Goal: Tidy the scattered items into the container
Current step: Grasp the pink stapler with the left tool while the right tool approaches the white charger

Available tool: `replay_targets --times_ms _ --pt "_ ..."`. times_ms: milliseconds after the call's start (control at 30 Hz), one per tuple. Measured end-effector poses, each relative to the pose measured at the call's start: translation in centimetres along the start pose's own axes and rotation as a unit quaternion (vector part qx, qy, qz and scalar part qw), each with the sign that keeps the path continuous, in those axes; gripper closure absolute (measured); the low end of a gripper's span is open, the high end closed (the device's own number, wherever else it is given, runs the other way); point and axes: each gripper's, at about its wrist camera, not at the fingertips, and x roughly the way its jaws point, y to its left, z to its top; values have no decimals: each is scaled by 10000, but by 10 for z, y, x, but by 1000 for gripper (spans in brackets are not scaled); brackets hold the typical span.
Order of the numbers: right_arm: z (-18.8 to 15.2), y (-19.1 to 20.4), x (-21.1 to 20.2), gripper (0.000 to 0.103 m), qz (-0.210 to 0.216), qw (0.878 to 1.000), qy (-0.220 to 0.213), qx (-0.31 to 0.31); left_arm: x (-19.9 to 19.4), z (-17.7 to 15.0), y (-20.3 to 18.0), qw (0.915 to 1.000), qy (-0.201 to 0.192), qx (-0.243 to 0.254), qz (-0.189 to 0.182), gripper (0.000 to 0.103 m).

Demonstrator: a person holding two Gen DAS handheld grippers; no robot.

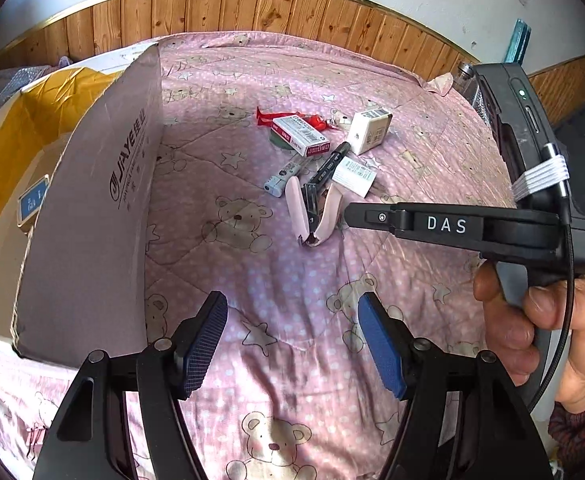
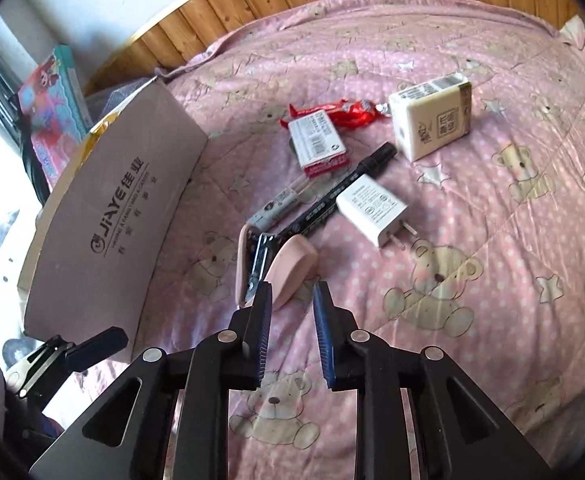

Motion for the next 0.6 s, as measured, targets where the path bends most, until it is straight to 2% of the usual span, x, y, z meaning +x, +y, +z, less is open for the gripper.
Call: replay_targets --times_ms 67,100,200,300,400,467,533,600 --pt "8 -10 -4 75 -321 9993 -192 -48 3 10 -2 9999 -108 4 59 34" --pt "14 -15 -4 69 -443 9987 -261 -61 5 16 -4 9998 -165 -5 54 34" --pt "27 -30 8 66 -668 9974 -207 -187 18 38 -15 9994 -312 87 -82 34" --pt "36 -35 24 71 -483 9982 -186 -302 37 54 -23 9976 -451 135 -506 34" --pt "35 -51 31 70 -191 9998 49 101 65 62 -17 9984 -346 108 -427 34" --pt "36 -56 23 70 -493 9986 74 191 84 63 1 9997 -89 -169 -172 34" --pt "35 -58 17 67 -813 9966 35 104 94 58 24 9978 140 -649 -15 30" --pt "32 -59 12 67 -668 9977 -50 74 91 52 43 9931 134 -1158 -95 31"
